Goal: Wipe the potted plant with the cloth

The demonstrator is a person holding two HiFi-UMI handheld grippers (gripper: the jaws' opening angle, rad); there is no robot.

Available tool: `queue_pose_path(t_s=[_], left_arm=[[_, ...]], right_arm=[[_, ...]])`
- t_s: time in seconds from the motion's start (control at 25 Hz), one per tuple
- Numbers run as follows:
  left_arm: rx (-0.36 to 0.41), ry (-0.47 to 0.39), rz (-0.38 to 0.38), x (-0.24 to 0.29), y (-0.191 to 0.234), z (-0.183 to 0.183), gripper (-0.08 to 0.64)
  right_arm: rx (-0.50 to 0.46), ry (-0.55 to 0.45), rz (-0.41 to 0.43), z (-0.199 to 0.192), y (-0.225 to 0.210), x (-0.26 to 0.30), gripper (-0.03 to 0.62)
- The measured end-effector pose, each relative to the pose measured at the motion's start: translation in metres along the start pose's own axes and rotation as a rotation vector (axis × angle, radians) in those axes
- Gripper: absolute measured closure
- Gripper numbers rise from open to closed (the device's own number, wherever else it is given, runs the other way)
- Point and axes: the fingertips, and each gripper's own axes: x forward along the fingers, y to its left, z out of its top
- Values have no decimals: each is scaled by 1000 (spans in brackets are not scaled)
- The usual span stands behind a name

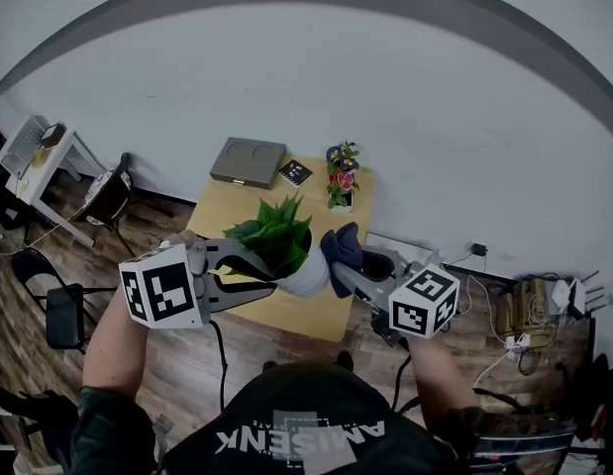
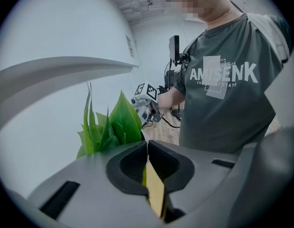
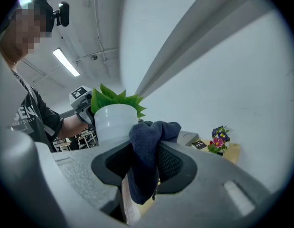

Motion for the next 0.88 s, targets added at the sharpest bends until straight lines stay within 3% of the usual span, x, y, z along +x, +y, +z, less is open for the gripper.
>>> queue_pose_path(t_s=[0.2, 0.64, 0.88], left_arm=[[51, 37, -16, 1, -6, -1, 549], [86, 52, -59, 3, -19, 8, 549], [73, 49, -42, -4, -16, 5, 549]], right_arm=[[1, 30, -10, -4, -10, -5, 460], [-205, -118, 131, 97, 36, 0, 460], [-217, -78, 154, 91, 40, 17, 460]])
